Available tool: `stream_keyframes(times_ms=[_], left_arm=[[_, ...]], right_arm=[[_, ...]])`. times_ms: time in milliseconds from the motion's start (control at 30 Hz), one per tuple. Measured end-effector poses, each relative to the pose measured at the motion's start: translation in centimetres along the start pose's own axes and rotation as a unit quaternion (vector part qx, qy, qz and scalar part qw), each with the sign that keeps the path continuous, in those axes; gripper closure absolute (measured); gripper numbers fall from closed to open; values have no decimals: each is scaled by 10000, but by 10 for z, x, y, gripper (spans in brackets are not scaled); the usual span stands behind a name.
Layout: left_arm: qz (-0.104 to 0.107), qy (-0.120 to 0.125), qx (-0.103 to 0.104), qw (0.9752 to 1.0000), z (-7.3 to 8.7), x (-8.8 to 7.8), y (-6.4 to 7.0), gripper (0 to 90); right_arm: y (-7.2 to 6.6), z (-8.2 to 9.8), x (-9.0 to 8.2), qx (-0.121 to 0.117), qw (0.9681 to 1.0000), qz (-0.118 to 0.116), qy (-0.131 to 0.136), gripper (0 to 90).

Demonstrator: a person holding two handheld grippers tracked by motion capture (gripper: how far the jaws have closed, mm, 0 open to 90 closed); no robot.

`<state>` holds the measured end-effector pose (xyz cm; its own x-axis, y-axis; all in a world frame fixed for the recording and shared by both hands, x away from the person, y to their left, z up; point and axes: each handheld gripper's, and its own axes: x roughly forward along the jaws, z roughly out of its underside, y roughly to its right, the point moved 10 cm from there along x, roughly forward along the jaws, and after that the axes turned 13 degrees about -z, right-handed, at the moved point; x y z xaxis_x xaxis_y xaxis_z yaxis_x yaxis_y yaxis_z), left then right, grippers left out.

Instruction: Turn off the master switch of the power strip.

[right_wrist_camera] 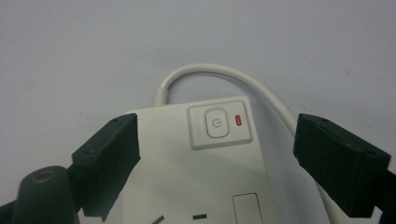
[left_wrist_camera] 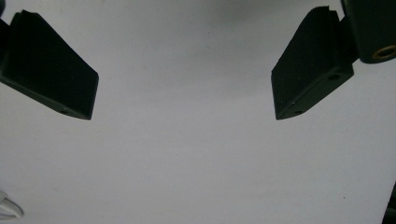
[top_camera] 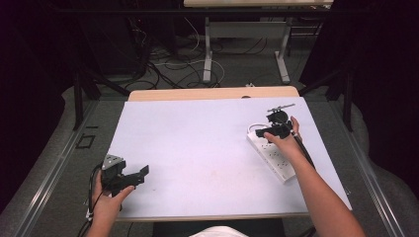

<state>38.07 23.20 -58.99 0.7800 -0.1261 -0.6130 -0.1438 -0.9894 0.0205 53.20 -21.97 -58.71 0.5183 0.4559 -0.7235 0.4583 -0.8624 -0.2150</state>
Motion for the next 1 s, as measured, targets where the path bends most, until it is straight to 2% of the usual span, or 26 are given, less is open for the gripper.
stream_keyframes(times_ms=[233,433,567,633,767,1000], left_arm=[[-3,11,12,10000,0,0,-1,75],[-3,20,6,10000,0,-1,-1,76],[0,27,10,10000,-1,-1,-1,76],[0,28,13,10000,-1,-1,-1,76],[0,31,8,10000,-1,-1,-1,76],[8,31,3,10000,-1,-1,0,76]], right_arm=[[0,-1,-2,-61,10000,47,21,0],[-2,2,-3,-100,9999,92,-41,0],[-3,3,-4,-247,9995,180,-38,0],[-6,4,-5,-216,9996,156,-64,0],[-9,5,-7,-330,9993,142,-92,0],[-15,4,-10,-346,9994,59,-32,0]])
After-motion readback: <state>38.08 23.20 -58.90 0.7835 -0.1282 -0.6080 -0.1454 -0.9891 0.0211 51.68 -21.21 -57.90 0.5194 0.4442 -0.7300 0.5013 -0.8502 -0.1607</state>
